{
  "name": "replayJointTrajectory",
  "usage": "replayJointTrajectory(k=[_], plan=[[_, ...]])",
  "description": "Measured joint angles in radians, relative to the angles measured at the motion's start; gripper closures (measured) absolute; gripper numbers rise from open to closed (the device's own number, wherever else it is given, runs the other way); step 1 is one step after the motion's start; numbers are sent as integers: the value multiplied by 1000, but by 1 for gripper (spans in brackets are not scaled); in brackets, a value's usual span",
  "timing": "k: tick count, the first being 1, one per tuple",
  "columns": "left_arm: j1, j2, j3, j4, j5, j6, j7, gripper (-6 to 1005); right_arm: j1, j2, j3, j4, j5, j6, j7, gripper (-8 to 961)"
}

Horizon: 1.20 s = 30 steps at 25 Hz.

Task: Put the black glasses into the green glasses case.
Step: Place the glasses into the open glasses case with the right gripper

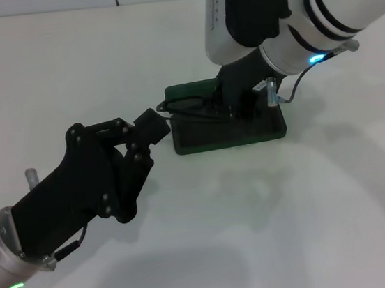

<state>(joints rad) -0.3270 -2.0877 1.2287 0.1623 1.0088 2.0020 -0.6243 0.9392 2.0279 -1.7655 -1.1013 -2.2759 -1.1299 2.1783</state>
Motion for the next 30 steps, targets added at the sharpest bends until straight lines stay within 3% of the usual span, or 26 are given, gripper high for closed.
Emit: replayJointTrajectory(k=[14, 30], plan=[[-9, -2, 0, 0, -3, -13, -8, 956, 47, 0, -133, 69, -100, 81, 61, 849], [-7, -3, 0, 0, -3, -22, -8, 955, 77, 0, -176, 107, -116, 112, 67, 850]])
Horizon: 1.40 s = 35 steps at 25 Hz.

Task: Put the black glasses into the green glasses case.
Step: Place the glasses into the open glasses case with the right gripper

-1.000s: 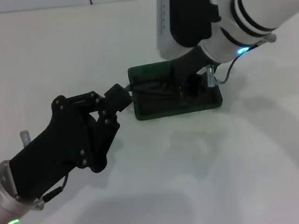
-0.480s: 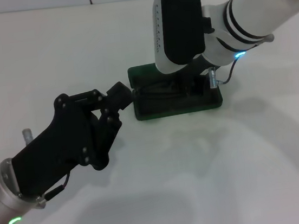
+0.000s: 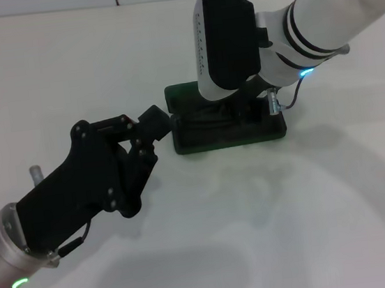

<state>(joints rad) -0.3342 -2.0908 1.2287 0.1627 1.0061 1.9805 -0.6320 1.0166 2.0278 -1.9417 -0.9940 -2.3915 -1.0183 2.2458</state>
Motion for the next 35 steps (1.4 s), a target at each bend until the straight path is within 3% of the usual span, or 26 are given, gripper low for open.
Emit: replayJointTrajectory(k=[35], plan=[[-4, 0, 0, 0, -3, 0, -2, 955, -22, 0, -14, -18, -50, -1, 31, 844]])
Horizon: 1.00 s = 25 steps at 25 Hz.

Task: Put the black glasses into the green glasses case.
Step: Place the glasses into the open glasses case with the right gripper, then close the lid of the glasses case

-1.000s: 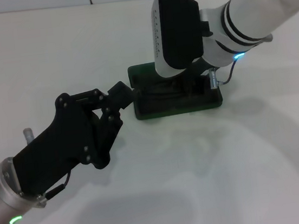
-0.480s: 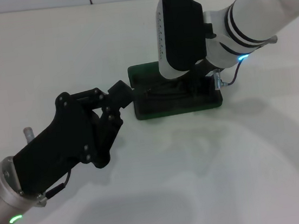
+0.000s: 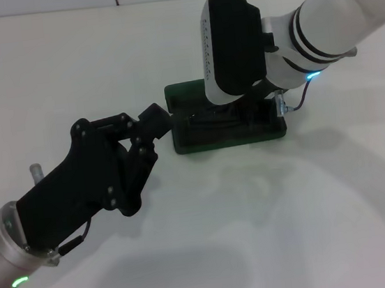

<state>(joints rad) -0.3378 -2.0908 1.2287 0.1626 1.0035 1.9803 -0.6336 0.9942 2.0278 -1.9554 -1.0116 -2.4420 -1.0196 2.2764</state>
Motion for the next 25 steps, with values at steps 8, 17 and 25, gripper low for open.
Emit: replayJointTrajectory(k=[8, 17, 25], plan=[[8, 0, 0, 0, -1, -1, 0, 955, -3, 0, 0, -12, 1, -5, 7, 837], [10, 0, 2, 0, 1, 2, 0, 956, -8, 0, -2, -31, 0, -21, 27, 828], [11, 0, 3, -10, 2, 4, 0, 956, -42, 0, -6, -84, -2, -41, 31, 667]])
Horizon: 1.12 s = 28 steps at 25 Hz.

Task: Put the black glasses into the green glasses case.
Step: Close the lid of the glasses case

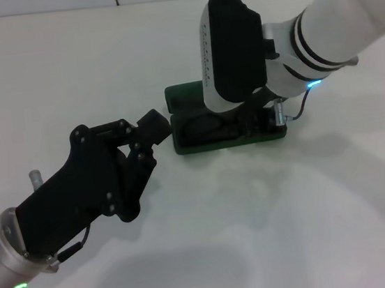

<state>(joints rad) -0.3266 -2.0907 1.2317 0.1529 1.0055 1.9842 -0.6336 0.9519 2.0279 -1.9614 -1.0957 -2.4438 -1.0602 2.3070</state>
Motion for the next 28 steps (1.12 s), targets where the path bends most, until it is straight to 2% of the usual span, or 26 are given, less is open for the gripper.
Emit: replayJointTrajectory(k=[5, 11, 14, 15, 16, 17, 18, 19, 20, 22, 23, 25, 28], plan=[[1, 2, -1, -1, -1, 16, 0, 956, -78, 0, 58, -101, 22, -56, 1, 505], [0, 11, -3, 6, -61, 29, -44, 953, -259, -2, 188, -269, 123, -96, -5, 517], [-21, 44, -3, 23, -96, 18, -110, 952, -366, -4, 302, -345, 222, -178, -57, 518], [-38, 73, -3, 42, -99, 0, -155, 951, -398, -3, 353, -359, 268, -228, -94, 518], [-47, 93, -3, 58, -99, -20, -192, 951, -427, -2, 404, -367, 314, -281, -133, 519], [-61, 125, -3, 88, -98, -55, -244, 950, -447, -1, 456, -369, 359, -341, -170, 519], [-67, 141, -2, 105, -92, -79, -276, 950, -462, 0, 498, -370, 386, -380, -193, 520], [-80, 170, -1, 143, -78, -122, -334, 949, -481, 0, 553, -367, 418, -440, -229, 520], [-92, 188, -1, 168, -61, -157, -378, 946, -500, 0, 606, -359, 451, -499, -266, 521], [-142, 226, -2, 216, -1, -241, -471, 940, -535, -1, 716, -333, 510, -629, -340, 522], [-178, 238, -1, 237, 34, -282, -510, 937, -552, -1, 787, -312, 540, -705, -372, 522], [-258, 248, -2, 264, 124, -382, -587, 932, -583, 0, 927, -259, 578, -844, -425, 523], [-367, 238, -2, 285, 266, -522, -674, 923, -620, -3, 1096, -151, 604, -965, -511, 525]])
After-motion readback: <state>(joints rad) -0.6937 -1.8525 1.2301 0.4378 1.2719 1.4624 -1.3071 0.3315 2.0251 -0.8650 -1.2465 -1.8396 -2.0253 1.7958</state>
